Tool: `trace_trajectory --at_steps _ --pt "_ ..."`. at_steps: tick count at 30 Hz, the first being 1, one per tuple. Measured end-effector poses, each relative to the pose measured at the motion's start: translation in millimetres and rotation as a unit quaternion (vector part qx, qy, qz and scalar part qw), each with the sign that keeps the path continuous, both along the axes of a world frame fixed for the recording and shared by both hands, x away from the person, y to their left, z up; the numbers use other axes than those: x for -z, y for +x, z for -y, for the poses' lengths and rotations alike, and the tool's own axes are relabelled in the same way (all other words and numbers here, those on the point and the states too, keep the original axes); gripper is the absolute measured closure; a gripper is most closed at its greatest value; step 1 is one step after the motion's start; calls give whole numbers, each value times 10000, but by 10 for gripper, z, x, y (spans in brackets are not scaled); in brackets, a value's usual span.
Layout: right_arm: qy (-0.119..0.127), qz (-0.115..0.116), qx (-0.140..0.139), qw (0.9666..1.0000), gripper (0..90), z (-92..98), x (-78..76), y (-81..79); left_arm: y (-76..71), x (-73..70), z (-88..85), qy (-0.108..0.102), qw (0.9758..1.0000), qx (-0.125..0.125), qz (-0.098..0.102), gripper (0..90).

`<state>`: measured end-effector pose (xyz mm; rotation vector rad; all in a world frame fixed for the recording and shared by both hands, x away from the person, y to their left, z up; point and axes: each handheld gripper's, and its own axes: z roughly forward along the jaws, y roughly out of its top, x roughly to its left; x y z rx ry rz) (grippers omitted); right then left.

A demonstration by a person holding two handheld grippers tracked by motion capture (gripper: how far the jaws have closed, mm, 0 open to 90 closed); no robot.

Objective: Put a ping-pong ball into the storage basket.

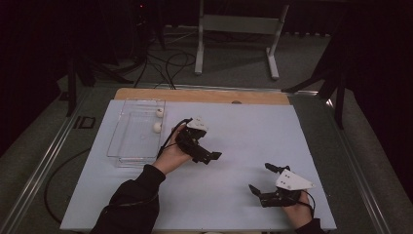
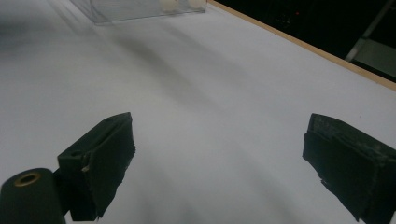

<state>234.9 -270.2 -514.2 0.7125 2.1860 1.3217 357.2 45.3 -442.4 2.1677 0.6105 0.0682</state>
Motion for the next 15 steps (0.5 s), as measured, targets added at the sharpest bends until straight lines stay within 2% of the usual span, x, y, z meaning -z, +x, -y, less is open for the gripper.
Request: trace_trajectory --at_steps 4,9,15 --pt "-6 0 -9 10000 90 -3 0 -1 -2 52 20 -10 10000 35 -31 4" --pt "-2 -5 -10 10000 90 0 1 1 -10 100 27 -21 10000 -11 22 4" --pt "-4 -9 -5 10000 90 0 2 2 -20 114 47 -99 9998 150 -77 4"
